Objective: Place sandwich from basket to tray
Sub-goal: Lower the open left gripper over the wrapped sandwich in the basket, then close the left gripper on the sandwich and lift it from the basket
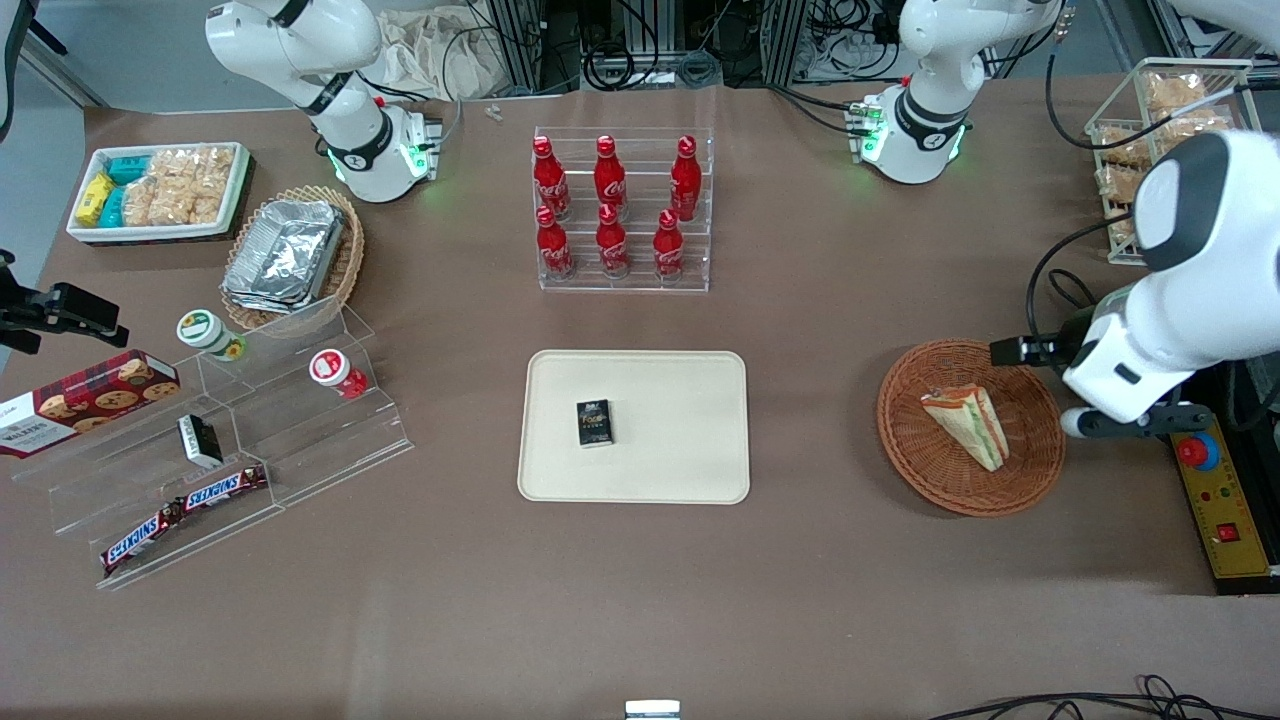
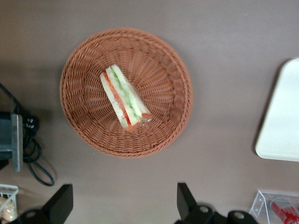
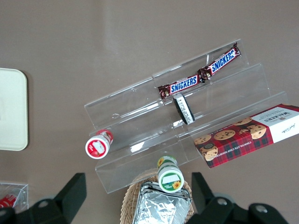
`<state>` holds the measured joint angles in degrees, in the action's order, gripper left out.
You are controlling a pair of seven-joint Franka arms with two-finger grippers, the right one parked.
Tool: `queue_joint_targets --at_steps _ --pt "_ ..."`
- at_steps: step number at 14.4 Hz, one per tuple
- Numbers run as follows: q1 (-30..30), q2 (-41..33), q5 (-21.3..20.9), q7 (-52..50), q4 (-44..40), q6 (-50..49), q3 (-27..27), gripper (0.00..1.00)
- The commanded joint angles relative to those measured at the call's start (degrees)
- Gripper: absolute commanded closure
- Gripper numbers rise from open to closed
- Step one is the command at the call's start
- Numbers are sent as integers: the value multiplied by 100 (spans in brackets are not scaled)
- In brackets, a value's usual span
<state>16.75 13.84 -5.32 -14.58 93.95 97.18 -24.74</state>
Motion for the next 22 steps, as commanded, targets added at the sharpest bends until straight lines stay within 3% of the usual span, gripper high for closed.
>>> queue_joint_targets --at_steps 1,5,10,22 --pt "48 -101 -118 -763 675 738 57 0" --pt "48 -92 -127 -1108 1738 2232 312 0" --pt "48 4 -294 -1135 2548 3367 514 0" --pt "22 602 -294 -1680 2655 3948 594 0"
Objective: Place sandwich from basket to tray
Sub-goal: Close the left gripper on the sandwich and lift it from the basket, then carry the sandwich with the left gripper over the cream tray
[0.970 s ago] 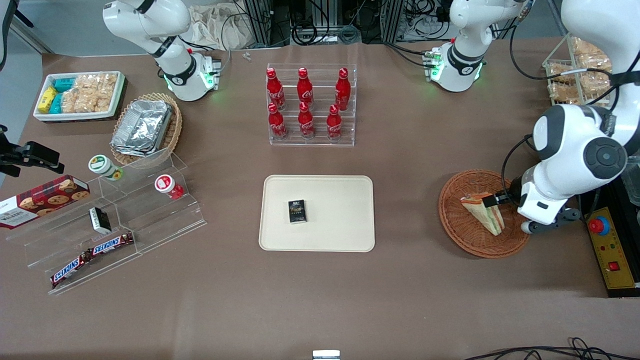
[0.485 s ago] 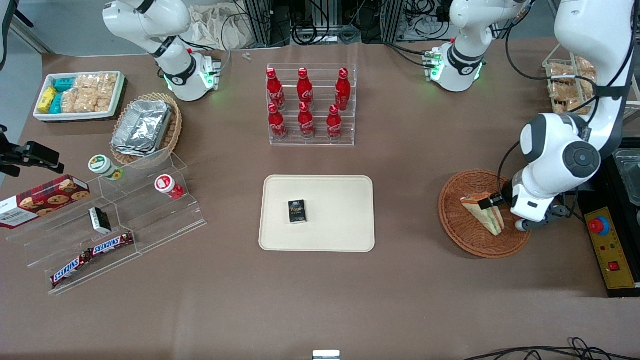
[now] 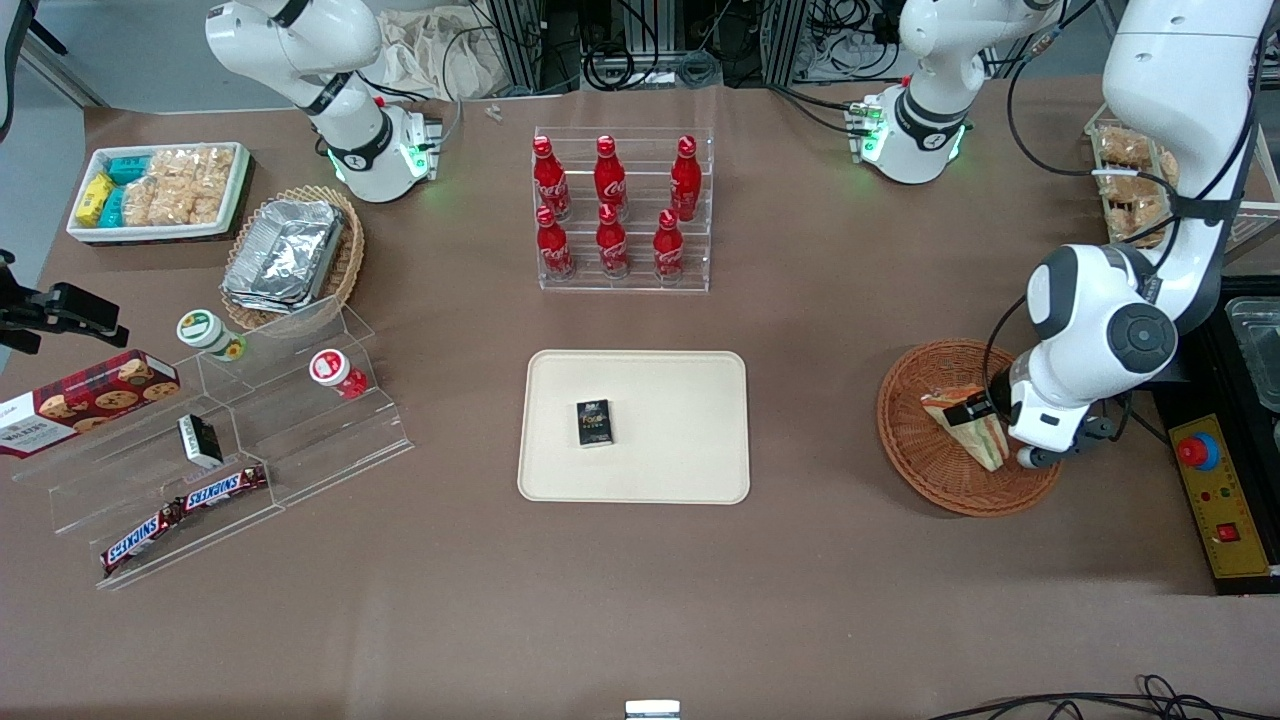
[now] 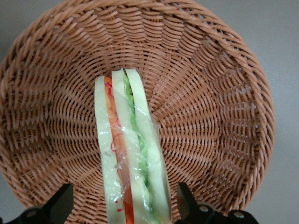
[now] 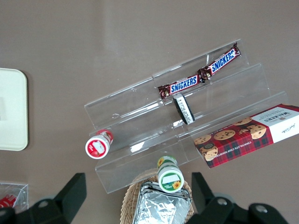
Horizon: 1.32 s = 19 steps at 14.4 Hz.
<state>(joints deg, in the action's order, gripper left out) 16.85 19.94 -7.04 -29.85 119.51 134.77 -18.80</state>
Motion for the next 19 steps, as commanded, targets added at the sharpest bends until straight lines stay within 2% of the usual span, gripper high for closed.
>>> queue_joint_targets --at_steps 1,4,5,6,7,8,9,11,13,16,19 --pt "20 1 -122 -213 125 251 8 0" --pt "3 98 -122 -573 125 453 69 2" --pt "-6 133 -122 -592 116 463 69 27" --pt "-6 133 -122 -592 116 454 69 58" --pt "3 124 -122 -592 116 463 69 82" --pt "3 124 -122 -609 116 454 69 96" --pt "3 98 -122 -601 116 436 69 100" --pt "-6 11 -122 -583 55 340 61 100" --pt "-58 -165 -122 -592 -268 -272 17 100" --pt "-313 -219 -96 -592 -1461 -1799 -211 100" --pt "-839 53 -26 -627 -2938 -3269 -273 100"
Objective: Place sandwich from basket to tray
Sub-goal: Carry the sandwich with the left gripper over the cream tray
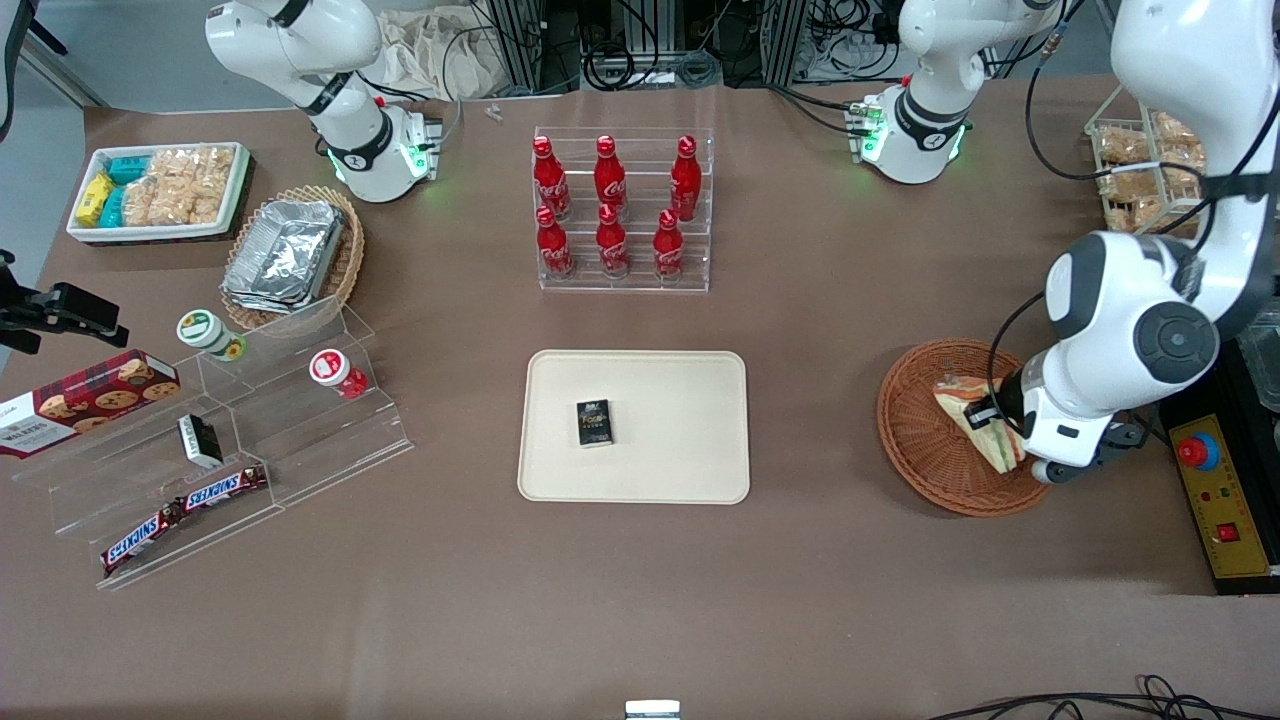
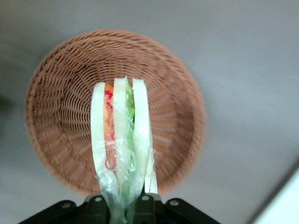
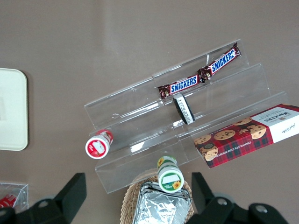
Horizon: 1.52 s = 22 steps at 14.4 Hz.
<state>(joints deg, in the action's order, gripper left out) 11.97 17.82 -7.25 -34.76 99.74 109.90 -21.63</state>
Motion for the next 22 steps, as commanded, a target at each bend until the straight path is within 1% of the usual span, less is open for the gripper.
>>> queue_joint_targets --at_steps 1,2,3,4,6,10,13,16,18,19,20,21,22 --pt "-632 397 4 -215 -1331 -933 10 100" --pt "-983 494 -74 -477 -1561 -970 10 100" --pt "-1221 547 -75 -601 -1615 -970 10 100" --pt "-1398 634 -58 -611 -1651 -927 10 100" --pt "-1907 1002 -75 -611 -2018 -908 19 100" --pt "-2541 1837 -119 -637 -2520 -821 19 100" --pt "-2937 2409 -417 -795 -2513 -383 36 100" --pt "-3253 2831 -838 -1435 -2513 92 45 100" --pt "-3350 2964 -901 -1516 -2512 164 45 100" --pt "-3368 2982 -901 -1490 -2504 164 45 93" --pt "-3368 3008 -927 -1464 -2504 164 45 66" --pt "-3368 3017 -945 -1455 -2495 164 45 9" --pt "-3368 3017 -1006 -1472 -2495 164 45 0"
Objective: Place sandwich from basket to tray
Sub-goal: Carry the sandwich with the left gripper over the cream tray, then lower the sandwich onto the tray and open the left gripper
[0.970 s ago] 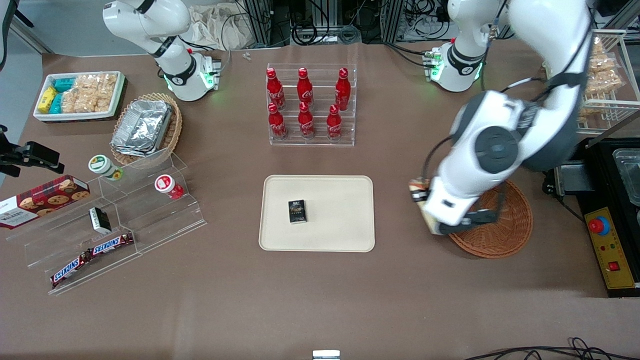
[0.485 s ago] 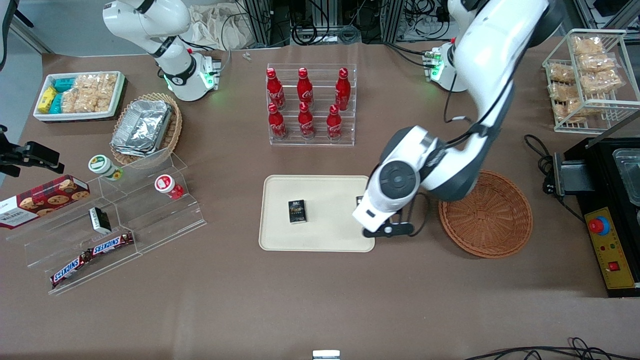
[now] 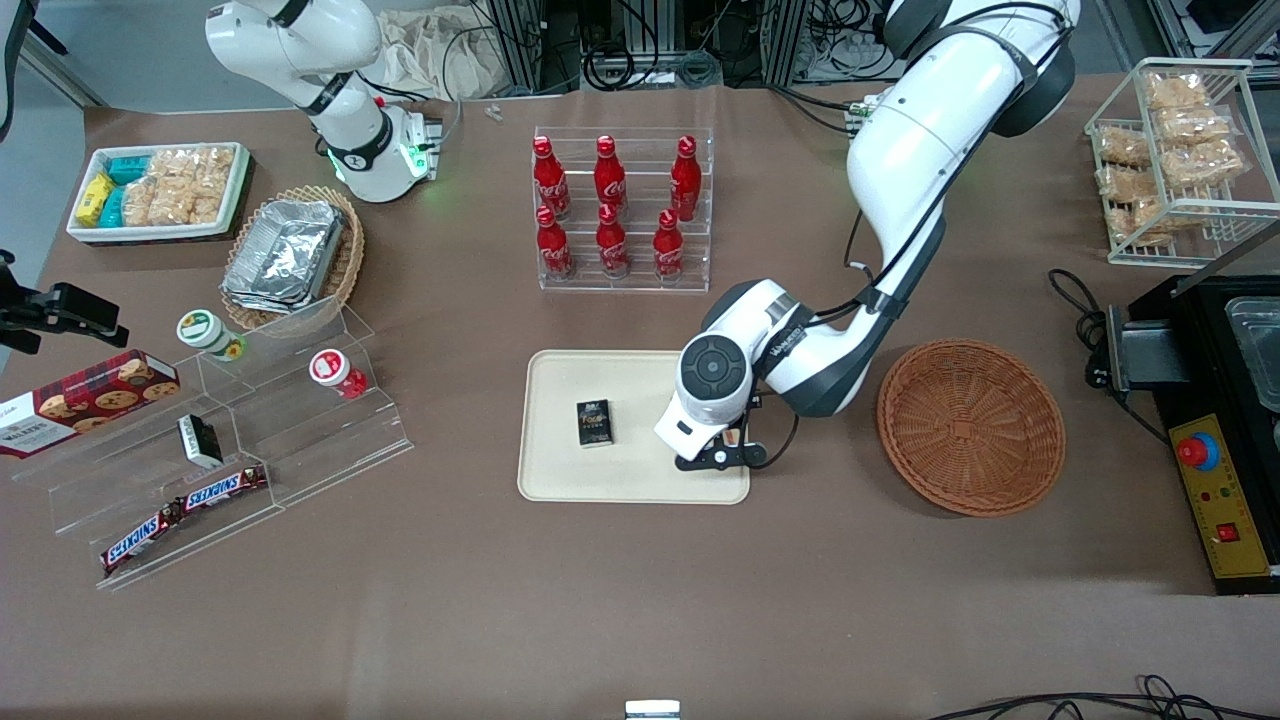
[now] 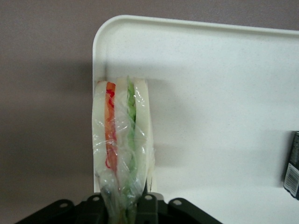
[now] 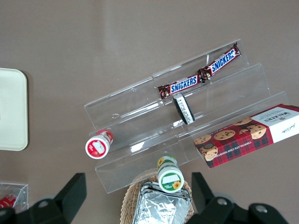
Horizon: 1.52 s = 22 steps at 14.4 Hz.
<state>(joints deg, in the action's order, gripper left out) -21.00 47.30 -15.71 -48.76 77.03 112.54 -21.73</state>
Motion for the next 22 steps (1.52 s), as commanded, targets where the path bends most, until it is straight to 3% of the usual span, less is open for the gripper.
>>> queue_joint_targets --at_steps 1,7,11,12,15,19,22 --pt "-62 42 -186 -81 -224 -110 54 0" --pt "209 -580 -178 -37 -259 -285 63 0" --pt "789 -1502 -29 565 -119 -1478 37 0" --pt "1008 -1792 189 934 4 -1698 37 0" --pt "1641 -2959 560 1736 1089 -1667 37 0" --pt "2309 -4411 945 2166 2884 -578 37 0" --pt "2618 -4590 1237 2845 2985 -558 63 0"
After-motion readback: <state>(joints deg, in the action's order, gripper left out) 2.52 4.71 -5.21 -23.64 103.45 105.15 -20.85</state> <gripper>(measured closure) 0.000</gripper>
